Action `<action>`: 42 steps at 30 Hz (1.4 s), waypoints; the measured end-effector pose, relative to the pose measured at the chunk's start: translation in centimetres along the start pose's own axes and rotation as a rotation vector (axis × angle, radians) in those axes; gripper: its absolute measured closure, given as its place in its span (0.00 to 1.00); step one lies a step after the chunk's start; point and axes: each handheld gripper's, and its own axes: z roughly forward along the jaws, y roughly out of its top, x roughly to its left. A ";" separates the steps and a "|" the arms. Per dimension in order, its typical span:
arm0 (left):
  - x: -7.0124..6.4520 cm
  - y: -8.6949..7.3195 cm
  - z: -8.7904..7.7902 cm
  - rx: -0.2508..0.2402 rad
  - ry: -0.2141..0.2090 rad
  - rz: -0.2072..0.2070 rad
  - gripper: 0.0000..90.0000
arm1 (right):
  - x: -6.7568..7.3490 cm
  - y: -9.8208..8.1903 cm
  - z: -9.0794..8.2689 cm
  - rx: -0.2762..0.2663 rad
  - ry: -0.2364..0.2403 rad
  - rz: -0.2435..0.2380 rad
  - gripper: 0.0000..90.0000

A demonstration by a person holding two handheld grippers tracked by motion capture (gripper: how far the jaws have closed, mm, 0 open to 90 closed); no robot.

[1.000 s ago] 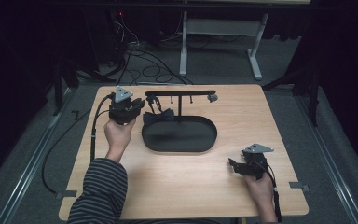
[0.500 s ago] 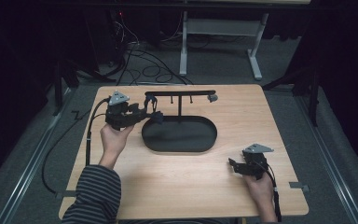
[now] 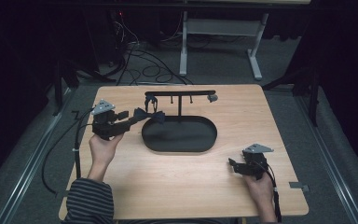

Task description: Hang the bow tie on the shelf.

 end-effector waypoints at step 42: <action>1.4 -4.3 -8.1 -0.088 0.038 -0.035 0.55 | 0.0 0.0 0.0 0.000 -0.012 0.010 0.34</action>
